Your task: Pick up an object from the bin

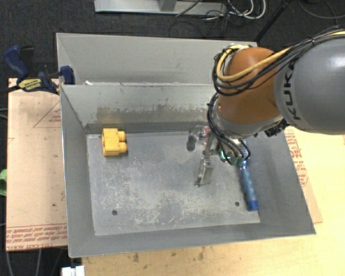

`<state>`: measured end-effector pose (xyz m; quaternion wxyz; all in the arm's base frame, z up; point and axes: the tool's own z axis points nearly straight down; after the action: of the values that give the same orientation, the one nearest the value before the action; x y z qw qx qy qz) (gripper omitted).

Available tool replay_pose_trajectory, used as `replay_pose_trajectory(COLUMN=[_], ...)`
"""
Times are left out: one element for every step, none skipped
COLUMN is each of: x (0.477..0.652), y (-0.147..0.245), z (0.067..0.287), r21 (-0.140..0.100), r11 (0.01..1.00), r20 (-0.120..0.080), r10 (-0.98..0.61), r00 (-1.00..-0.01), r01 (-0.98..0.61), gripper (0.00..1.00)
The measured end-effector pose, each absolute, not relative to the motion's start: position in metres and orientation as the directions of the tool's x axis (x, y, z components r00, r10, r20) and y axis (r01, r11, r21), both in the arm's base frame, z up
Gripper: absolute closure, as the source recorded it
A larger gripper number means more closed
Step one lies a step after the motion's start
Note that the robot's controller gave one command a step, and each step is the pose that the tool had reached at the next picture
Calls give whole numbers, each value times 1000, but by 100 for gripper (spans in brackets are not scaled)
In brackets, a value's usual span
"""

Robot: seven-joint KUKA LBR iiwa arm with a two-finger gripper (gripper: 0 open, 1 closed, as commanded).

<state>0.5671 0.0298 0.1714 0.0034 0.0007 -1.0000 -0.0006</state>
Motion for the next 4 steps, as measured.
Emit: replay_pose_trajectory(x=[613, 593, 555, 582], y=[-35, -126, -156, -133], z=[134, 89, 115, 71], r21=[-2, -1, -1, 16], r11=[982, 965, 845, 583], r20=[-2, 3, 0, -20], r10=[-189, -261, -535, -812], r00=[-982, -965, -845, -584], r01=[-189, -261, -535, -812], gripper=[0, 0, 0, 0])
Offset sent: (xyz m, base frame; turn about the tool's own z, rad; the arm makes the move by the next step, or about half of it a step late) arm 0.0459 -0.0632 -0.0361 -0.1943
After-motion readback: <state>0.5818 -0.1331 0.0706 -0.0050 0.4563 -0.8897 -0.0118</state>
